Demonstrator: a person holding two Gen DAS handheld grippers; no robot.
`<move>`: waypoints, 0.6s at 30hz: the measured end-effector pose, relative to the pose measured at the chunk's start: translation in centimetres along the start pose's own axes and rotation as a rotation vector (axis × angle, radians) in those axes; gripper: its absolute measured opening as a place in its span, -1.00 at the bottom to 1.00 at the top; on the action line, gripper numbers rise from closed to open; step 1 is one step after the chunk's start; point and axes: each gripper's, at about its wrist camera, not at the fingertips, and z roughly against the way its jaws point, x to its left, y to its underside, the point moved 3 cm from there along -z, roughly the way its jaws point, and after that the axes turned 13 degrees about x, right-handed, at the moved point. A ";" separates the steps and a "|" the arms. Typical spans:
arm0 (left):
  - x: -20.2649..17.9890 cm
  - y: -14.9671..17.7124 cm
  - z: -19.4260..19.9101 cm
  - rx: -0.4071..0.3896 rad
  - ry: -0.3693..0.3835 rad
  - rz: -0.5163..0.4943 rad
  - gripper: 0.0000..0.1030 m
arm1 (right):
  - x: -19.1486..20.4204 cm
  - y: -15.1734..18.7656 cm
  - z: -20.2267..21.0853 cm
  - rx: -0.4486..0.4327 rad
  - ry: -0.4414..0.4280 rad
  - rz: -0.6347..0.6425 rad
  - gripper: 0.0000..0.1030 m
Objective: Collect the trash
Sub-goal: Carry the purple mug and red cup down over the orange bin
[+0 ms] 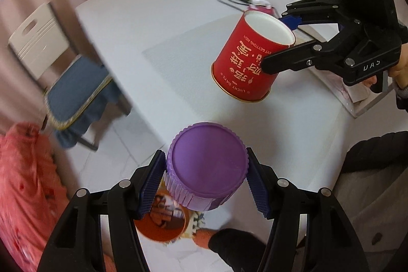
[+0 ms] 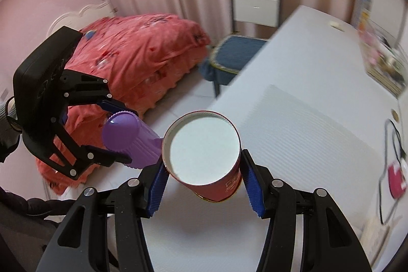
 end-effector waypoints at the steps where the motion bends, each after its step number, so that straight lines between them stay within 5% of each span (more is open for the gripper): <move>1: 0.4 0.8 0.1 0.004 -0.005 0.020 0.23 | 0.8 -0.3 -0.3 0.004 -0.012 0.013 0.06; 18: 10.4 12.3 -2.4 0.063 0.021 0.291 0.23 | 15.8 -10.2 -14.4 0.170 -0.168 0.250 0.07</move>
